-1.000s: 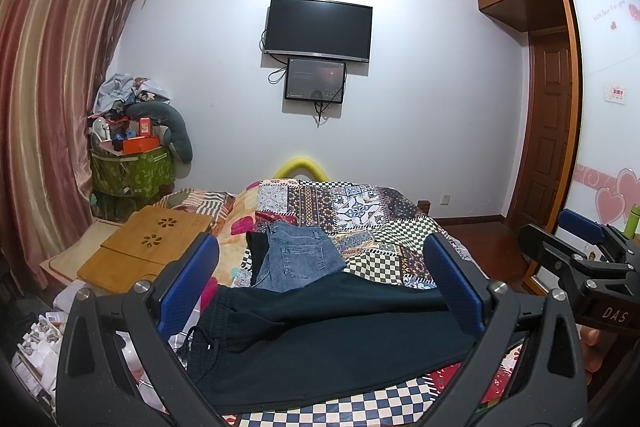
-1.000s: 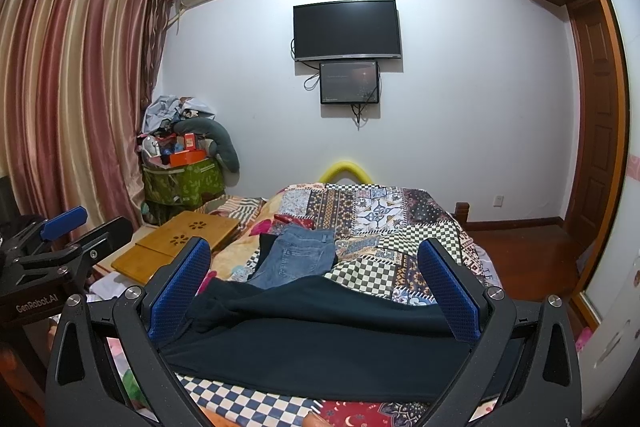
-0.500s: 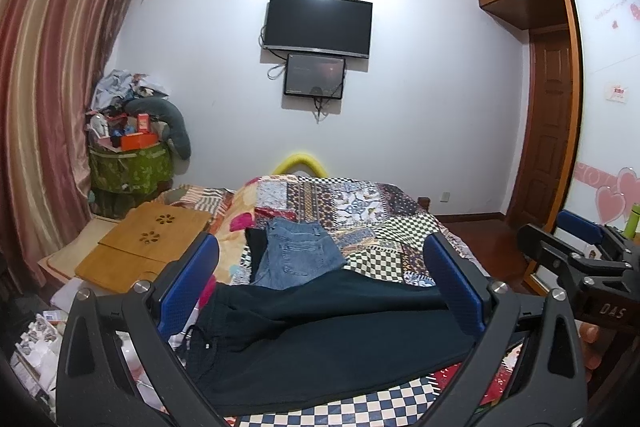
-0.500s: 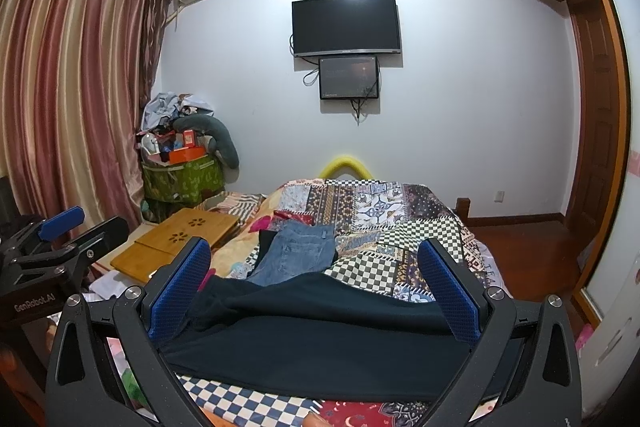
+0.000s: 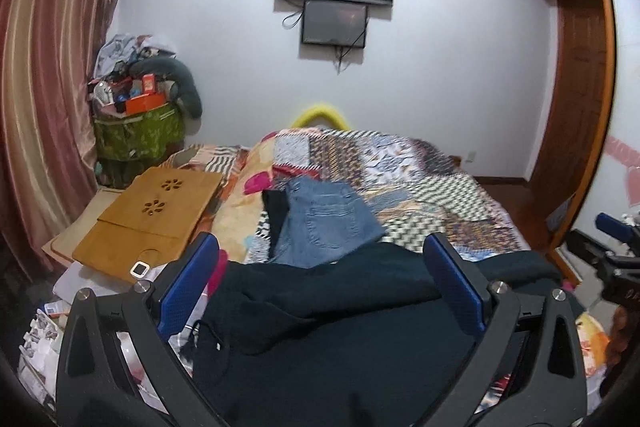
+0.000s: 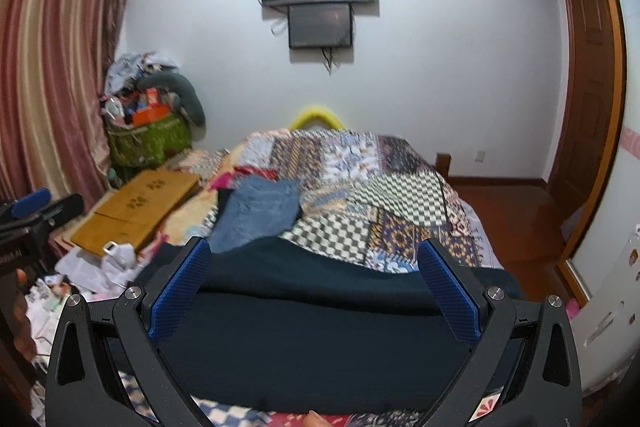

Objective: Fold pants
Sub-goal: 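Lower both grippers onto the dark navy pants and grasp its edge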

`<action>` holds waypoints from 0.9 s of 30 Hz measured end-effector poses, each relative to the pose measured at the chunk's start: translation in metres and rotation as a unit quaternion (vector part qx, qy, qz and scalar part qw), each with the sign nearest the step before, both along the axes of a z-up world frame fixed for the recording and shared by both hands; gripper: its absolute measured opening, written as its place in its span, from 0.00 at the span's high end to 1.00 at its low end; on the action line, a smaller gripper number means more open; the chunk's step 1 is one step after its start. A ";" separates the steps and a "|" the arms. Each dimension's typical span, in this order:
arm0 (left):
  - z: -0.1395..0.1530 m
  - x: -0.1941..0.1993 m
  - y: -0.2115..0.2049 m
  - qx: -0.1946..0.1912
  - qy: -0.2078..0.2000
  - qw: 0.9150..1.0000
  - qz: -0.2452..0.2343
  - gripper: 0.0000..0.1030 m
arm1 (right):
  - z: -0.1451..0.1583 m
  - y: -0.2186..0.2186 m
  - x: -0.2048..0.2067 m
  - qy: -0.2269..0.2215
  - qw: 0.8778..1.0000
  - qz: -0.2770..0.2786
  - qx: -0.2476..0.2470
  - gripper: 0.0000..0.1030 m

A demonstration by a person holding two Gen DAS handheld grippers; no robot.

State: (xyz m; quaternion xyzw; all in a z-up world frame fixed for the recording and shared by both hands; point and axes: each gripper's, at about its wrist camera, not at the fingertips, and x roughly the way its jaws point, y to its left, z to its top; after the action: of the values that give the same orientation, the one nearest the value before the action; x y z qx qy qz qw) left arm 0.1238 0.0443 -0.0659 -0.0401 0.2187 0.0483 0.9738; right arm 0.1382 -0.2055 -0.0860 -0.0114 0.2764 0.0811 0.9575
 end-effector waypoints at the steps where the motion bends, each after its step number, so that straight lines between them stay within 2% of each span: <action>1: -0.004 0.010 0.007 0.002 0.007 1.000 0.005 0.00 | -0.002 -0.001 0.003 0.005 1.000 0.000 -0.002 0.00; 7: -0.038 0.087 0.051 0.008 0.079 0.997 0.019 0.00 | -0.022 -0.014 0.048 0.051 0.998 0.007 -0.041 0.00; 11: -0.067 0.130 0.083 0.039 0.126 0.990 0.042 0.00 | -0.041 -0.014 0.076 0.085 0.993 0.019 -0.078 0.00; 15: -0.107 0.171 0.123 0.013 0.190 0.980 0.050 0.01 | -0.068 -0.011 0.099 0.120 0.986 0.043 -0.105 0.01; 18: -0.136 0.191 0.139 0.002 0.226 0.972 0.059 0.11 | -0.083 -0.011 0.116 0.144 0.981 0.058 -0.116 0.02; 22: -0.180 0.216 0.158 -0.015 0.285 0.957 0.053 0.26 | -0.107 -0.012 0.143 0.201 0.970 0.097 -0.096 0.03; 24: -0.195 0.223 0.161 -0.026 0.304 0.951 0.050 0.34 | -0.121 -0.011 0.156 0.231 0.961 0.112 -0.100 0.11; 27: -0.215 0.236 0.165 -0.045 0.331 0.942 0.041 0.48 | -0.136 -0.017 0.175 0.262 0.952 0.127 -0.096 0.15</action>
State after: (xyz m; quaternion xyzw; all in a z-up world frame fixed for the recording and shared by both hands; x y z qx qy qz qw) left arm 0.3598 0.2090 -0.2814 -0.0750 0.5291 0.0887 0.8406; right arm 0.3135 -0.2221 -0.2219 -0.1167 0.5204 0.1747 0.8276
